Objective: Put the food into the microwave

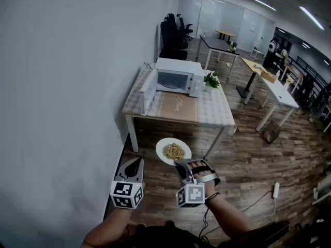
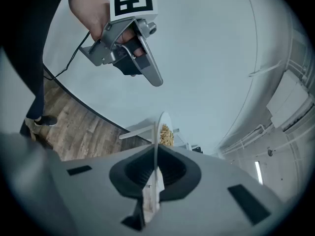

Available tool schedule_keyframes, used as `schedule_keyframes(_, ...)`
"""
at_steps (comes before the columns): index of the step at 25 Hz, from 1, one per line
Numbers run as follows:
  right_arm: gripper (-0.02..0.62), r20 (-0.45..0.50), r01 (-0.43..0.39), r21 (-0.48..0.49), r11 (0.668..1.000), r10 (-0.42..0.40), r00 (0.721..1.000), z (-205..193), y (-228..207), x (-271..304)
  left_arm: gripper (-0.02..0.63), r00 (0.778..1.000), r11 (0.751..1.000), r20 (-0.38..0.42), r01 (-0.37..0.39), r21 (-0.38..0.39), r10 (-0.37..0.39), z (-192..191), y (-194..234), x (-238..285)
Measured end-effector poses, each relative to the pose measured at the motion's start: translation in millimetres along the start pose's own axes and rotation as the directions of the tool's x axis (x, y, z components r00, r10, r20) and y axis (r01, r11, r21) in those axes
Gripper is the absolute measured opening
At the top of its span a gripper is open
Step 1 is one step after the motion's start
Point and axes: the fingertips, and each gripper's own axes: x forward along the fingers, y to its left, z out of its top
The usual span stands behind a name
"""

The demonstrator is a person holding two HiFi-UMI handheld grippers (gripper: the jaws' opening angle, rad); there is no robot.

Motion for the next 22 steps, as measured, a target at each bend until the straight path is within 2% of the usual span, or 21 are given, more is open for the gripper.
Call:
schedule_keyframes(4,0.017,-0.01,0.0,-0.011,1.0,0.0,1.0,0,1,-1,0.009,1.0,0.998,-0.031,0.001,-0.066,-0.003,0,-5,2)
schedule_keyframes(9,0.017,-0.007,0.003,-0.018,1.0,-0.003,1.0,1,-2,-7,0.009,1.0,1.0,-0.019,-0.015,0.025,0.015,10,-9,-2)
schedule_keyframes(15,0.017,0.004,0.018,0.015,1.0,-0.018,1.0,5,-5,-8,0.009,0.999,1.0,-0.03,0.017,0.013,-0.017,3,-16,-5)
schedule_keyframes(22,0.017,0.004,0.051,0.005,0.999,-0.051,0.999,15,-11,-6,0.009,0.999,0.999,-0.033,0.031,0.019,-0.031,-1,-12,-12)
